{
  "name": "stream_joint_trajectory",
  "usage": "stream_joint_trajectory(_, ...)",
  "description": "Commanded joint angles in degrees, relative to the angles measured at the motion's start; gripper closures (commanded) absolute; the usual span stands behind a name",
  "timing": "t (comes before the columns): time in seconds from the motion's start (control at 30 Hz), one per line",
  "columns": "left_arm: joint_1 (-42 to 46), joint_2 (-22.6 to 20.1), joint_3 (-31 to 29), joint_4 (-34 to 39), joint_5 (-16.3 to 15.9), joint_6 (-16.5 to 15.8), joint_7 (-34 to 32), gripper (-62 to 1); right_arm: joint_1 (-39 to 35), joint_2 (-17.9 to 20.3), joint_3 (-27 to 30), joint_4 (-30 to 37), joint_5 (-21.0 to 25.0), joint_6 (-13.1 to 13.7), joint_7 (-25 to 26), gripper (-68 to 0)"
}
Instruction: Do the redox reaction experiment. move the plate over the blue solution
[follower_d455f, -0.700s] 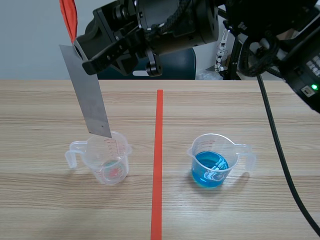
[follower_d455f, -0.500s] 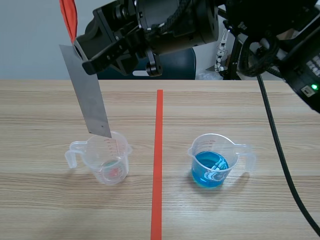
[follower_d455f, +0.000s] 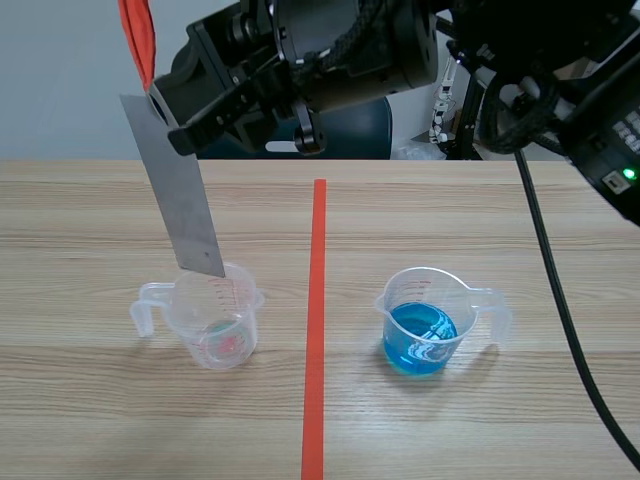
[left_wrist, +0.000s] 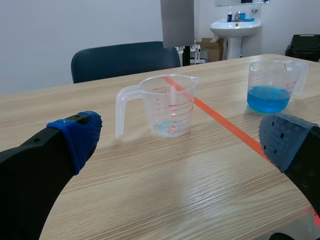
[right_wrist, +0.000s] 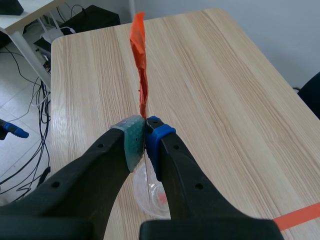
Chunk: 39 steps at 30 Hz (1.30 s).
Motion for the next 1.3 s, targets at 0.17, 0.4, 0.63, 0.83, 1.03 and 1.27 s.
stream_joint_trajectory(0.17, 0.17, -0.33, -0.04, 0.92, -0.15, -0.35, -2.62, -62.3, 1.27, 3.89, 3.15, 0.07, 4.61, 2.89, 0.83, -0.6)
stream_joint_trajectory(0.4, 0.17, -0.33, -0.04, 0.92, -0.15, -0.35, -2.62, -62.3, -2.6, 10.1, 7.69, 0.07, 8.2, 10.03, 4.13, -0.6)
stream_joint_trajectory(0.63, 0.17, -0.35, -0.04, 0.92, -0.17, -0.35, -2.62, -62.3, -8.94, 14.88, 14.93, 0.07, 9.16, 18.43, 7.3, -0.6)
stream_joint_trajectory(0.83, 0.17, -0.35, -0.04, 0.92, -0.13, -0.42, -2.62, -62.3, -12.81, 19.04, 20.87, 0.07, 13.64, 19.08, 7.87, -0.6)
stream_joint_trajectory(1.03, 0.17, -0.35, -0.04, 0.92, 0.04, -0.39, -2.62, -62.3, -15.61, 23.06, 24.76, 0.07, 16.52, 19.08, 8.0, -0.6)
stream_joint_trajectory(1.27, 0.2, -1.64, -0.04, 3.15, 5.11, -0.79, -2.62, -62.3, -17.66, 28.65, 25.7, 0.07, 21.86, 19.08, 8.7, -0.6)
